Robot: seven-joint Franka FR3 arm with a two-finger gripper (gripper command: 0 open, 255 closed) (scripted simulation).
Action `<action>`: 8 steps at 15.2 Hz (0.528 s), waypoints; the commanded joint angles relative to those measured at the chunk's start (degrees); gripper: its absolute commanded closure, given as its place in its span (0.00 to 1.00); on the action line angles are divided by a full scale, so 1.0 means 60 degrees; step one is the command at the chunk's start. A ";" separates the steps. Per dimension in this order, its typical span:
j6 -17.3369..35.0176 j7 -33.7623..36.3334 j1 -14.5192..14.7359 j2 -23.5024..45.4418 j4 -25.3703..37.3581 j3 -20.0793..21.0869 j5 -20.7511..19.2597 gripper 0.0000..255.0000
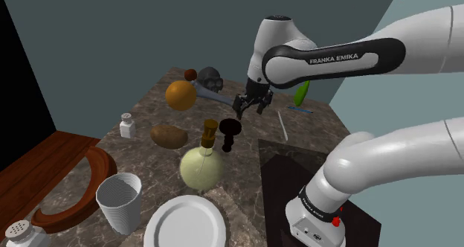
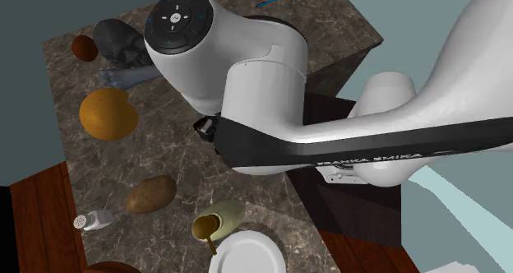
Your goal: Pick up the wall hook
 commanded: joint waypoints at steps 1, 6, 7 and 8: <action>0.0829 0.0725 -0.0107 0.0589 -0.0189 0.0376 0.0053 0.00; 0.2768 0.2592 -0.0674 0.2485 -0.0221 0.1296 -0.0305 0.00; 0.3115 0.3001 -0.0826 0.2891 -0.0171 0.1479 -0.0472 0.00; 0.3274 0.3060 -0.0854 0.3007 -0.0221 0.1509 -0.0527 0.00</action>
